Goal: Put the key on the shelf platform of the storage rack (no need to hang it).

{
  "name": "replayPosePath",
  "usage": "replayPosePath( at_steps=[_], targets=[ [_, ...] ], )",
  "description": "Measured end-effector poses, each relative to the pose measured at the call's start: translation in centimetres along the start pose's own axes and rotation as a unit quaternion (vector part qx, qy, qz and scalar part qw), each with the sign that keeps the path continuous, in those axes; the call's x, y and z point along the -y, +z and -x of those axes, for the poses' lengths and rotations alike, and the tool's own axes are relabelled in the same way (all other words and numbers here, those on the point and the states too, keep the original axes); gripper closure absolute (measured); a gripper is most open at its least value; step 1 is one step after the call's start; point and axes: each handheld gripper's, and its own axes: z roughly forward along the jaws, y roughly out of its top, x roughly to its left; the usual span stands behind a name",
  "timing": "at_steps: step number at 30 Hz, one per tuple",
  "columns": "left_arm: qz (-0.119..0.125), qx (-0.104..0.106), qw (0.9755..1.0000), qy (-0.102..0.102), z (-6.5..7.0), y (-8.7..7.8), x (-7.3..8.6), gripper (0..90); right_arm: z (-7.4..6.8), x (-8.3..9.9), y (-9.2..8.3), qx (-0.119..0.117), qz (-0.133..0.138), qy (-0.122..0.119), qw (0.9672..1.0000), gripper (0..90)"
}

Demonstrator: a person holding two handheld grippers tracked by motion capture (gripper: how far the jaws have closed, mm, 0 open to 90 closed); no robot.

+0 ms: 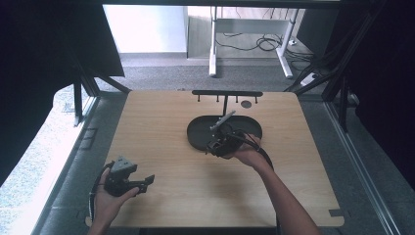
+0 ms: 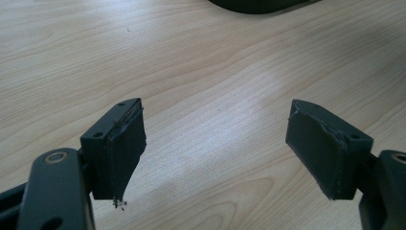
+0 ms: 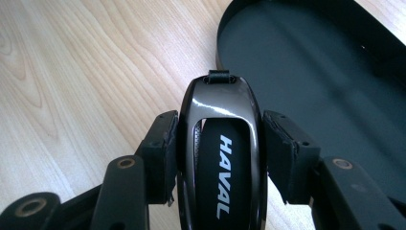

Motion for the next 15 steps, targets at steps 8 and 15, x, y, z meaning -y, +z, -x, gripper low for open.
replayPosePath(
  at_steps=[8, 15],
  targets=[
    [0.001, -0.001, 1.0000, -0.002, -0.1, -0.1, 0.0, 21.6, 0.8, -0.4, 0.4, 0.003, -0.004, 0.009, 0.9999, 49.2],
    [0.001, -0.001, 1.0000, -0.002, -0.1, 0.0, 0.0, 21.6, 1.2, -0.7, 0.6, 0.007, -0.004, 0.009, 0.9999, 49.2]
  ],
)
